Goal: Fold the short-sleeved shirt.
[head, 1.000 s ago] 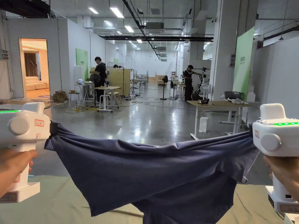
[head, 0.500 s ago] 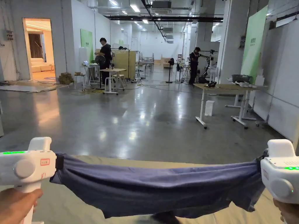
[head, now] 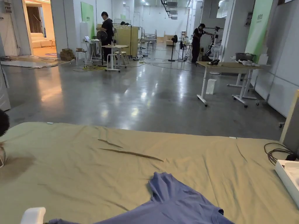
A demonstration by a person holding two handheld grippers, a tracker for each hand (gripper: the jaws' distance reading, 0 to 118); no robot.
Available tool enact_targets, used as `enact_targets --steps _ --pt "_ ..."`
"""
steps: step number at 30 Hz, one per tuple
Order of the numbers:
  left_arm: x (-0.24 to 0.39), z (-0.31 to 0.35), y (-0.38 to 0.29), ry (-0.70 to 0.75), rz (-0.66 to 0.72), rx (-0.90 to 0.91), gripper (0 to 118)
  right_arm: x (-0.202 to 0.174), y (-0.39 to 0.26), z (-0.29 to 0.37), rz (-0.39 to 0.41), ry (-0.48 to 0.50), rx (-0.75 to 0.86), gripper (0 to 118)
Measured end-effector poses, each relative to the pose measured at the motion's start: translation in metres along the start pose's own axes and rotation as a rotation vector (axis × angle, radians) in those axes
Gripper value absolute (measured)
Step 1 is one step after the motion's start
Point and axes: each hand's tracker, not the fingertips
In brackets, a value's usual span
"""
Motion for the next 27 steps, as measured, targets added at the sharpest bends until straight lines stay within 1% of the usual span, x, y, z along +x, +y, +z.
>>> enact_targets --steps 3,5,9,10,11,12,13,14,15,16,17,19,22,25,27 --pt "-0.012 -0.006 -0.025 -0.005 0.033 -0.051 6 -0.002 -0.024 0.002 0.010 -0.002 -0.031 5" --pt "-0.016 -0.013 -0.036 0.002 0.052 -0.090 6 -0.005 -0.035 -0.001 0.032 -0.012 -0.054 5" --pt "-0.024 -0.022 -0.049 -0.004 0.114 -0.133 6 -0.007 -0.051 -0.005 0.029 -0.005 -0.088 5" --pt "-0.026 -0.021 -0.050 -0.007 0.118 -0.136 7 -0.007 -0.052 -0.004 0.028 -0.004 -0.089 6" --pt "-0.028 -0.019 -0.050 -0.012 0.124 -0.134 8 -0.007 -0.051 0.000 0.030 -0.002 -0.088 9" --pt "-0.026 -0.015 -0.050 -0.008 0.123 -0.134 15 -0.007 -0.049 0.004 0.032 -0.009 -0.081 21" --pt "-0.027 -0.010 -0.048 0.007 0.119 -0.131 21 -0.007 -0.046 0.009 0.024 -0.022 -0.053 37" --pt "-0.029 -0.003 -0.044 0.025 0.106 -0.106 27 -0.006 -0.041 0.014 0.007 -0.024 -0.015 57" --pt "-0.031 0.005 -0.039 0.031 0.105 -0.081 42 -0.006 -0.036 0.020 -0.012 -0.016 0.016 89" --pt "-0.032 0.013 -0.033 0.039 0.111 -0.043 57 -0.007 -0.029 0.025 -0.022 -0.017 0.047 104" --pt "-0.032 0.024 -0.027 0.036 0.125 0.006 63 -0.009 -0.020 0.031 -0.029 -0.019 0.094 109" --pt "-0.028 0.048 -0.012 0.019 0.136 0.110 65 -0.014 -0.002 0.045 -0.043 -0.005 0.181 108" --pt "-0.012 0.076 0.011 0.014 0.106 0.231 67 -0.027 0.028 0.065 -0.067 0.034 0.270 111" --pt "0.018 0.097 0.030 -0.009 0.039 0.308 67 -0.049 0.059 0.088 -0.115 0.116 0.357 112" --pt "0.042 0.109 0.038 -0.025 0.004 0.377 67 -0.065 0.074 0.103 -0.133 0.148 0.414 112"
